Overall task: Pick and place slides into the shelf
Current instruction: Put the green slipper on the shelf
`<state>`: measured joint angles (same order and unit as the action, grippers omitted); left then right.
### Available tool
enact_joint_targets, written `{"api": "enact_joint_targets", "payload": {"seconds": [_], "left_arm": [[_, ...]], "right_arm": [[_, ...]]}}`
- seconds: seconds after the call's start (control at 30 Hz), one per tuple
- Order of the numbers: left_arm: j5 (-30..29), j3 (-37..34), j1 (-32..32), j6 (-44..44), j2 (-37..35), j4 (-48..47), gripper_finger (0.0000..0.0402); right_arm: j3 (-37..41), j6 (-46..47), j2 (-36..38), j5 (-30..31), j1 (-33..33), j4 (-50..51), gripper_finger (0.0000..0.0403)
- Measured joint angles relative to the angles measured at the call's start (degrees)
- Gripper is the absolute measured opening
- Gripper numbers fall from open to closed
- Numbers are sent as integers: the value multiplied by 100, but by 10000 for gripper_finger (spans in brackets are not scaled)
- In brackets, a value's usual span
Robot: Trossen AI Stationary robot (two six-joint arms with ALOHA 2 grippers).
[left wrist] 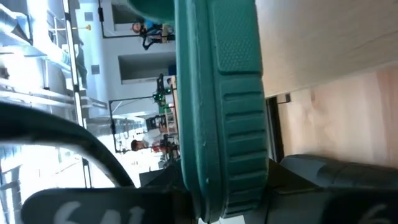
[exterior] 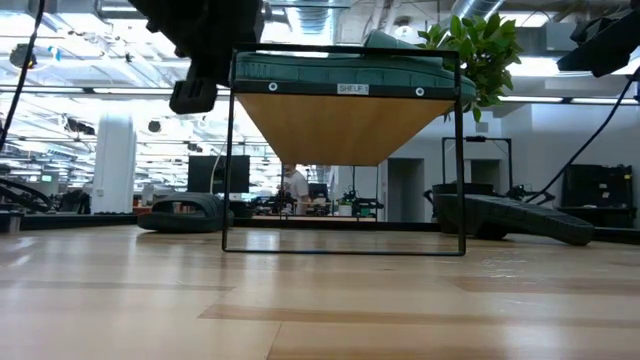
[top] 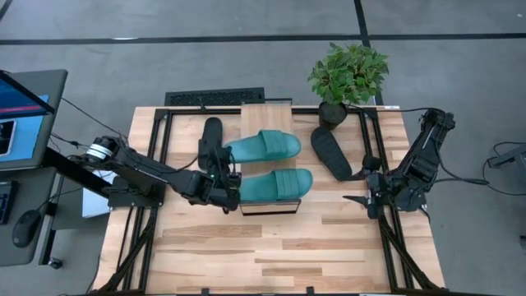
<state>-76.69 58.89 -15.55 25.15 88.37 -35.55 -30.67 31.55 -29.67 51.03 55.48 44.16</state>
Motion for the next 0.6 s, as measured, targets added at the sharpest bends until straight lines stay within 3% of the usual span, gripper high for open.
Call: {"api": "enact_joint_targets", "payload": {"seconds": [0.6], "left_arm": [[-318,2,-170,-570,333,-90,57]], "right_arm": [[1,49,0,0,0,0,255]]}}
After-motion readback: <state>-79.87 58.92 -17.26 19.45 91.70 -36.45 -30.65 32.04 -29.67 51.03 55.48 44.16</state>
